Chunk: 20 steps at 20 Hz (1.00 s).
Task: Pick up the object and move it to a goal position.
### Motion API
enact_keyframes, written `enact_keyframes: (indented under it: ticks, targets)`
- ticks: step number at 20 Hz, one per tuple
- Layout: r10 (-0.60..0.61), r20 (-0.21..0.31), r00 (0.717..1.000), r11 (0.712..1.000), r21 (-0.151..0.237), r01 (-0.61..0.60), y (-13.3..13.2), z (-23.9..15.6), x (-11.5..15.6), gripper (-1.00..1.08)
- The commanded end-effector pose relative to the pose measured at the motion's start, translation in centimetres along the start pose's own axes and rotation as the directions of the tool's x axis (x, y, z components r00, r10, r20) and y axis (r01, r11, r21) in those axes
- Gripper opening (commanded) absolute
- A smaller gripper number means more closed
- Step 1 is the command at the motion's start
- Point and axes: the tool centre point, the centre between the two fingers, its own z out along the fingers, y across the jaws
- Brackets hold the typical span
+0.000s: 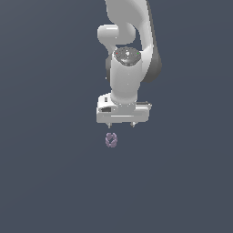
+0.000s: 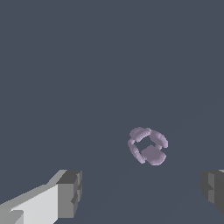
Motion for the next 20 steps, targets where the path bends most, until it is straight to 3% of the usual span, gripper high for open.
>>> enact_keyframes:
  ticks: [1,12,20]
  targets:
    - [-0.002,0.004,1.000,1.000,0.001,0.002,0.4,0.7,-0.1,1.00]
    - [-0.031,0.038,0.999,0.999,0.020,0.031,3.9,7.5,-1.0,1.00]
    - [-0.035,0.045,0.998,0.999,0.024,0.034,4.6,8.8,-1.3,1.00]
